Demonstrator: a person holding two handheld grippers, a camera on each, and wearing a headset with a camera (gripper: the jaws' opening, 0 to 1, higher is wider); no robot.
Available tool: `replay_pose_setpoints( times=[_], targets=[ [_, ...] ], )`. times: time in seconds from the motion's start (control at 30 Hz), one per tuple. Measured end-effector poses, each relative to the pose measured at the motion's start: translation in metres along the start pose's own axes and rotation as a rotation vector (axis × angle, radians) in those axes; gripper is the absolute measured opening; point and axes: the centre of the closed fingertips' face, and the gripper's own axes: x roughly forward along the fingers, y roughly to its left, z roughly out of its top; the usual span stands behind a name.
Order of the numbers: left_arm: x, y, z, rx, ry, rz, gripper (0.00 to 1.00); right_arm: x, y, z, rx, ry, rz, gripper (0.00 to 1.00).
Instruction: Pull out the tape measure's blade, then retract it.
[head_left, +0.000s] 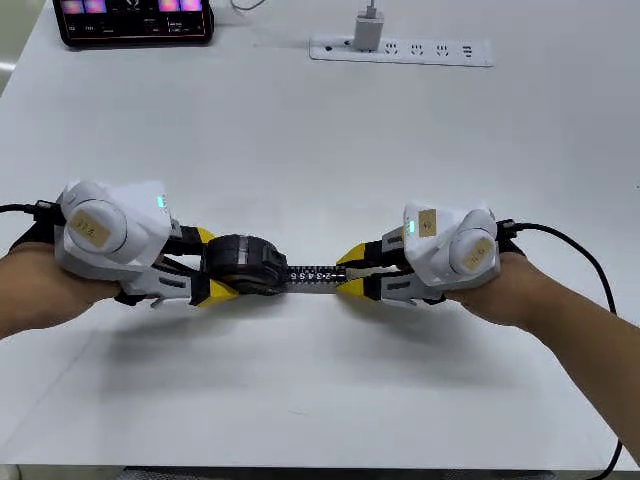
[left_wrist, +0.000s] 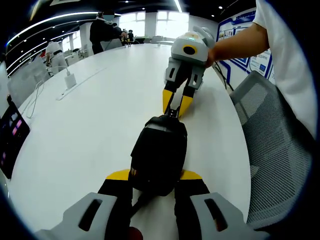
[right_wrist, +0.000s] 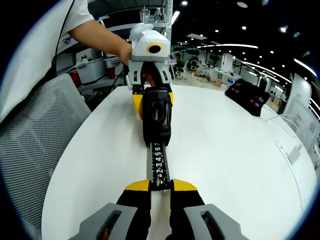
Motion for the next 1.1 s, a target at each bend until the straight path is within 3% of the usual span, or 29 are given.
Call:
replay_pose_setpoints(
  times=[1.1],
  targets=[
    [0.0,0.0,0.001,-0.003,-0.003,0.002,0.27,-0.037,-0.004,-0.031,0.023,0.06,-0.033,0.09]
  ],
)
